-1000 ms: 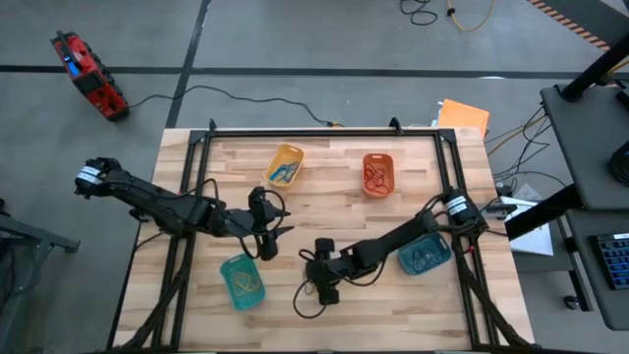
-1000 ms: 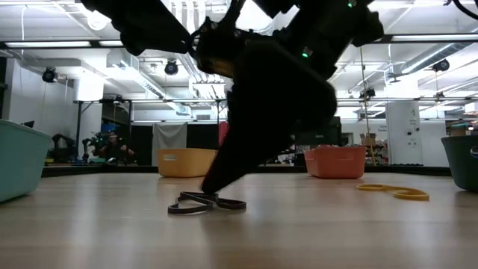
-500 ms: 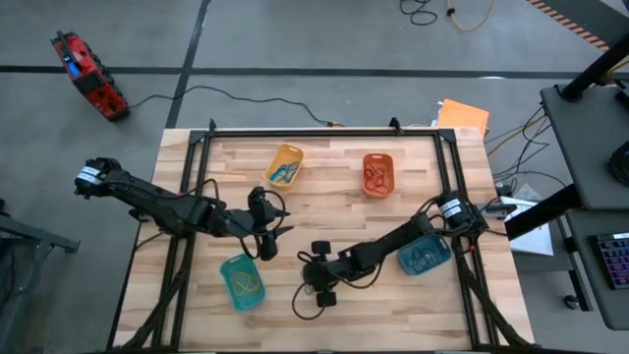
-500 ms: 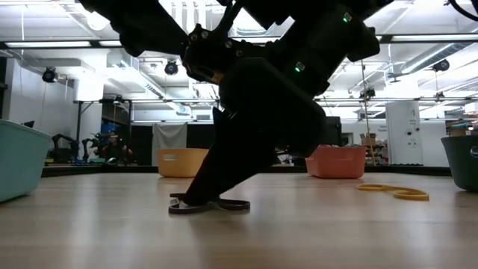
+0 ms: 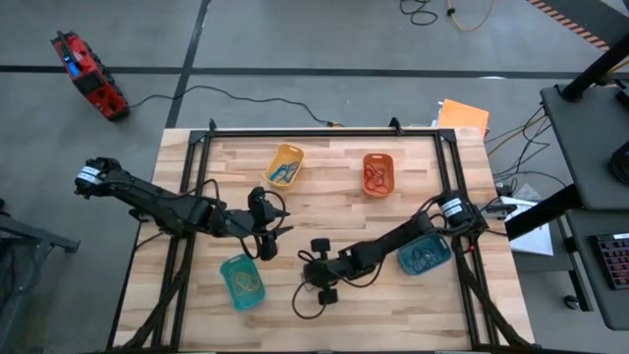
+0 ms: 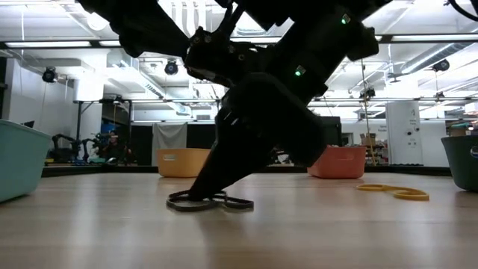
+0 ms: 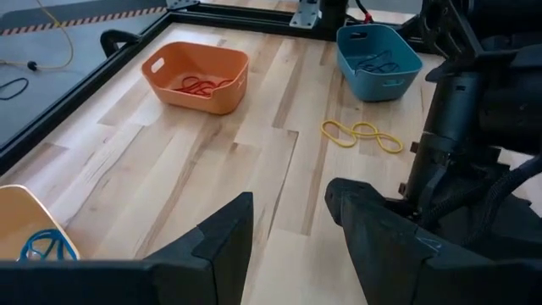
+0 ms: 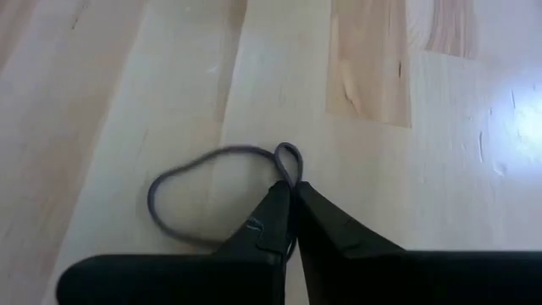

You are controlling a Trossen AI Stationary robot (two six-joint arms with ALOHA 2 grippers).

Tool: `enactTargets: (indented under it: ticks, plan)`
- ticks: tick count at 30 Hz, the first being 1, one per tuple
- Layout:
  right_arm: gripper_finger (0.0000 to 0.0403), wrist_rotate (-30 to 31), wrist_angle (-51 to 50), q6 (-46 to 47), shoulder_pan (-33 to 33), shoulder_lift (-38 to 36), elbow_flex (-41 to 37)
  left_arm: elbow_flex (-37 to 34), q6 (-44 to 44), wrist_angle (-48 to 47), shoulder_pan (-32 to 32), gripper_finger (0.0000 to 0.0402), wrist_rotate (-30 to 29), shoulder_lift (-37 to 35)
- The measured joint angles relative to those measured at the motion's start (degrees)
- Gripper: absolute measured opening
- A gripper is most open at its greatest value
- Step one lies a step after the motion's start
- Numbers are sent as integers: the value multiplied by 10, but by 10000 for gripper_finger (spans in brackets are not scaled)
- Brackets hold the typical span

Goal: Sort rubber bands into baskets
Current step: Put the violet rubber band into the blue bin

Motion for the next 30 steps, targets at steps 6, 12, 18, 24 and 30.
enactTargets:
  ticks: [6,12,18,24,30]
  plan:
    - [12,-3,-30,-27,2,-47,-3,0,0,0,0,165,0,0]
    - [12,-3,-115,-41,5,-112,-2,-1,-2,0,0,165,0,0]
    - [12,-2,-192,-42,15,-196,-15,-1,-5,1,0,165,1,0]
    - [12,2,-300,-12,36,-282,-48,-1,-4,4,0,165,1,0]
    - [12,32,-424,122,59,-367,-80,-1,-2,5,0,165,1,0]
